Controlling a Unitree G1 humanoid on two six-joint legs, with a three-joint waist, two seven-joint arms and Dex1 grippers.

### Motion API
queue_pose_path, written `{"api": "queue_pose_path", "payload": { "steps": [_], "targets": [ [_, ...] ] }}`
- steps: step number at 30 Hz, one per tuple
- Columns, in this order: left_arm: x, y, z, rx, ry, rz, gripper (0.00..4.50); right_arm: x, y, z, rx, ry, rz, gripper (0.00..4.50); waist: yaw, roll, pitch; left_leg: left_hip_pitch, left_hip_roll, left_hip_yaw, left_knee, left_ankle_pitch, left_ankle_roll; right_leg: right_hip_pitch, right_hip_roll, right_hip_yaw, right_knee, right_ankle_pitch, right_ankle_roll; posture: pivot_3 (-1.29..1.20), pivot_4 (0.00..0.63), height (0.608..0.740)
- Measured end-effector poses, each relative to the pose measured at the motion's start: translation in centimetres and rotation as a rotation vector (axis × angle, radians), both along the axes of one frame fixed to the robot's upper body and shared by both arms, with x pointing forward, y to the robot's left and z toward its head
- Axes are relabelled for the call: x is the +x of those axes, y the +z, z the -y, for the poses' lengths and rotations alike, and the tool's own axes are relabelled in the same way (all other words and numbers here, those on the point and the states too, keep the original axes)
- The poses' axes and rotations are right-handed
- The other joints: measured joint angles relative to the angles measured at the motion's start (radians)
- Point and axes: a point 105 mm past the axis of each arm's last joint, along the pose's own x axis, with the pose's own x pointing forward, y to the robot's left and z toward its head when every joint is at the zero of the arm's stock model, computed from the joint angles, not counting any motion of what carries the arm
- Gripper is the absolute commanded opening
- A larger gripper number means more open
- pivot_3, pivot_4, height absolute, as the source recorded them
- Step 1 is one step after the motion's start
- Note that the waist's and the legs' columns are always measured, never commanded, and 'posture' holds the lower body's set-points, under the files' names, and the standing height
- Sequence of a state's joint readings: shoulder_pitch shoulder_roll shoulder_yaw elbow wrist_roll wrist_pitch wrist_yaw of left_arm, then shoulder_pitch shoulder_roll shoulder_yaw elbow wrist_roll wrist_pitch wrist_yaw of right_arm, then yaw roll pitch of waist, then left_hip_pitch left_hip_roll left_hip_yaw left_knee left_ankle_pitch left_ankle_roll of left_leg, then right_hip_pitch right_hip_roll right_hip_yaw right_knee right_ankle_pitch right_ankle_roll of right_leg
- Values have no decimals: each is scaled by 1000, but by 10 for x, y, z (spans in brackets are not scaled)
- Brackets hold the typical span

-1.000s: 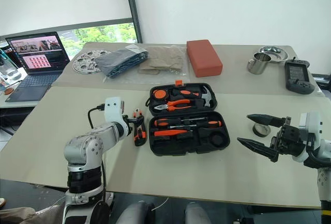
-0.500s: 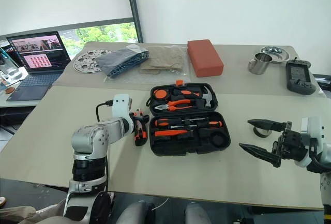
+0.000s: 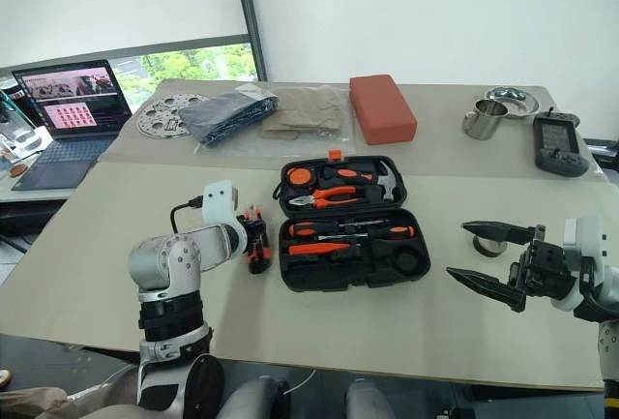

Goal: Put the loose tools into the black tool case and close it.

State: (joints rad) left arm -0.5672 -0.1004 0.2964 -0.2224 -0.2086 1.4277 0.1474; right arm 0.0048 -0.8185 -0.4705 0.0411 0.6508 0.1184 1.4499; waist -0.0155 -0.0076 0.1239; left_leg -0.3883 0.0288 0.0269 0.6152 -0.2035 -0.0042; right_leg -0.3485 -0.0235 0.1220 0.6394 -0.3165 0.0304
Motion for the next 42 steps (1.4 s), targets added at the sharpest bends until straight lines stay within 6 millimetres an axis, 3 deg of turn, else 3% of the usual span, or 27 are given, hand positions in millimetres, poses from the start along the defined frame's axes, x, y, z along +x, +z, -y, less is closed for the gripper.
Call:
{"api": "queue_pose_path", "payload": {
  "steps": [9,14,21,23,25,28,34,42],
  "targets": [
    [1,1,-7,104,-19,31,1357,3,3,1,3,1,11,4500,-12,0,0,2,0,0,-1,1,-1,0,1,1,1,0,0,0,150,727],
    [5,9,-26,156,-94,129,1357,4,5,4,-5,-8,9,4500,-28,-1,1,2,1,0,-3,3,-5,-1,2,0,2,0,0,0,150,727],
    [14,71,-10,-34,-375,466,1357,6,7,4,-3,-7,19,4500,-16,-2,1,-2,0,1,-4,4,-7,-1,1,-2,0,0,0,0,150,727],
    [2,90,11,-151,-581,531,1357,6,7,4,-3,-9,20,4500,-11,-1,1,-2,0,2,-4,4,-7,-2,1,-2,-1,0,0,0,150,727],
    [-16,97,31,-210,-805,535,1357,6,7,4,-3,-12,21,4500,-10,-1,1,-2,0,3,-5,4,-7,-2,1,-2,-2,0,0,0,150,727],
    [-39,87,53,-265,-1056,464,1357,5,6,6,-3,-29,19,4500,-7,-1,1,-2,0,3,-5,4,-7,-1,1,-2,-2,0,0,0,150,727],
    [-37,69,87,-163,-1328,379,1357,-5,2,11,-19,-67,6,4500,0,-1,1,-3,0,3,-4,4,-6,-1,2,-1,-3,0,0,0,150,727],
    [-42,36,98,80,-1635,253,1357,-20,-4,16,-27,-121,-8,4500,-5,-1,1,-5,0,3,-5,2,-3,-2,2,-1,-8,0,0,0,150,727]
  ]
}}
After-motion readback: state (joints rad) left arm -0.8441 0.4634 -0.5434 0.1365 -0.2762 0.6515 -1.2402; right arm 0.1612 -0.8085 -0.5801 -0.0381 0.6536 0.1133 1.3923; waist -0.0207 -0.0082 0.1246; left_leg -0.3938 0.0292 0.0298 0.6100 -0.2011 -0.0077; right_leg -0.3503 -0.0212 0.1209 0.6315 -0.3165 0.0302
